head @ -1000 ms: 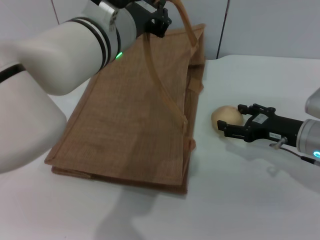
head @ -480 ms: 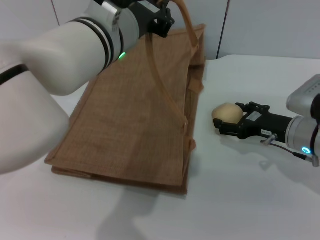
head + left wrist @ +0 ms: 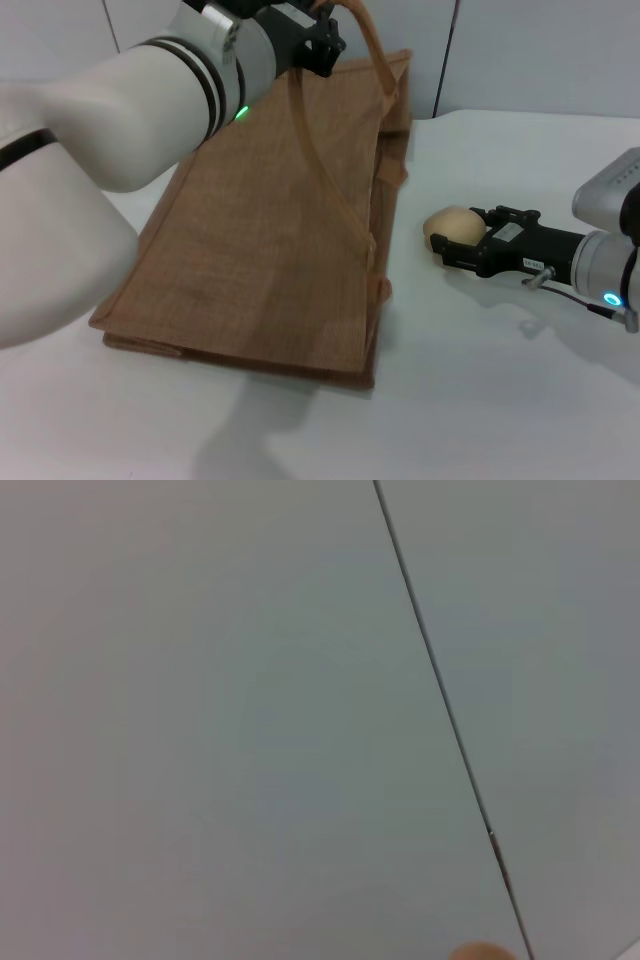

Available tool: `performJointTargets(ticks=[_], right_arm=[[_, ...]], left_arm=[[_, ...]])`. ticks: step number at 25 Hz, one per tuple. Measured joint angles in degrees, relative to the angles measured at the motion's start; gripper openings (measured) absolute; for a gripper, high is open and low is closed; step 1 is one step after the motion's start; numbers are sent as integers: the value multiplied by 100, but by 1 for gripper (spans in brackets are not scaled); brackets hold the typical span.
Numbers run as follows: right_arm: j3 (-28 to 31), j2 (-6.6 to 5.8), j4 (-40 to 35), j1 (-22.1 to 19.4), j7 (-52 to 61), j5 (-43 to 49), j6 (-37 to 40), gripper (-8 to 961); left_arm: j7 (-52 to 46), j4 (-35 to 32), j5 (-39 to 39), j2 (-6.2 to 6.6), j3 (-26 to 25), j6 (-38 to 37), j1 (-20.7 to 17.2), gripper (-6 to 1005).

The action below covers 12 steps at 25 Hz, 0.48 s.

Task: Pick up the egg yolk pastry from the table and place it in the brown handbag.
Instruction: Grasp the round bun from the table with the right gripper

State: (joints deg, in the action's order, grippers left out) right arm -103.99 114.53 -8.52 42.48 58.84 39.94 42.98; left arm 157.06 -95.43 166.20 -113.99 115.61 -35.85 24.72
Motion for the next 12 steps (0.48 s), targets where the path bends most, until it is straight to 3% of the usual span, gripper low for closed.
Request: performJointTargets(ticks=[12], right_arm=[[62,-80,-3,45,299,-20,-17,691]], left_arm=[[0,14,0,5,-17,34,-3,113]])
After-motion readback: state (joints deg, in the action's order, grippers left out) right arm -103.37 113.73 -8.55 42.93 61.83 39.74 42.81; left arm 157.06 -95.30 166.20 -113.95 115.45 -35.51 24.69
